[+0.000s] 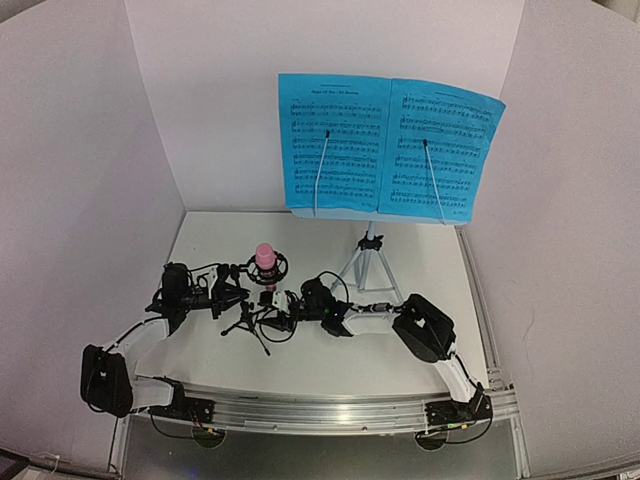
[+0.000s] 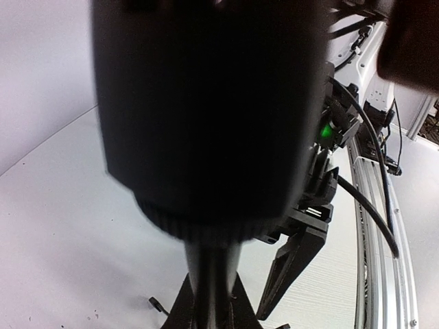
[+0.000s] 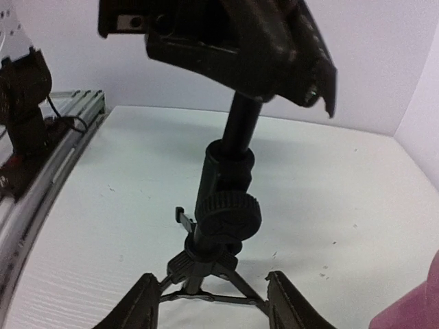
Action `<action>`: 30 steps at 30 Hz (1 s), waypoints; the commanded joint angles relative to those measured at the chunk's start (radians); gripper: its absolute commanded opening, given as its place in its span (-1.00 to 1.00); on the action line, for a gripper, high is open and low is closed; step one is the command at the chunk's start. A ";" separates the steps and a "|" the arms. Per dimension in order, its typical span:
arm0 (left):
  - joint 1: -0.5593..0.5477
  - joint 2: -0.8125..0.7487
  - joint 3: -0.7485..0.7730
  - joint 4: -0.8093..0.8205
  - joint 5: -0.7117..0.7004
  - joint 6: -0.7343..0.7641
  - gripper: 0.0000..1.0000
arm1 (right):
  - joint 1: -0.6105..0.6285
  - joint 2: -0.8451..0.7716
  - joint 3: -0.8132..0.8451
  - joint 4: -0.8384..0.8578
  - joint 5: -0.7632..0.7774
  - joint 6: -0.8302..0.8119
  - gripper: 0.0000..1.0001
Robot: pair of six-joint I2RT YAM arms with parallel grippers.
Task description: Pack up the instrument practice props
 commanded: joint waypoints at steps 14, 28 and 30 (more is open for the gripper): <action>-0.001 0.006 -0.075 0.299 -0.014 -0.131 -1.00 | 0.023 -0.081 -0.039 0.182 0.171 1.231 0.41; -0.002 0.006 -0.070 0.301 0.006 -0.105 -1.00 | 0.017 0.049 0.069 0.285 0.273 1.530 0.04; -0.002 0.010 -0.069 0.301 0.001 -0.101 -1.00 | 0.017 0.045 0.046 0.285 0.272 1.542 0.06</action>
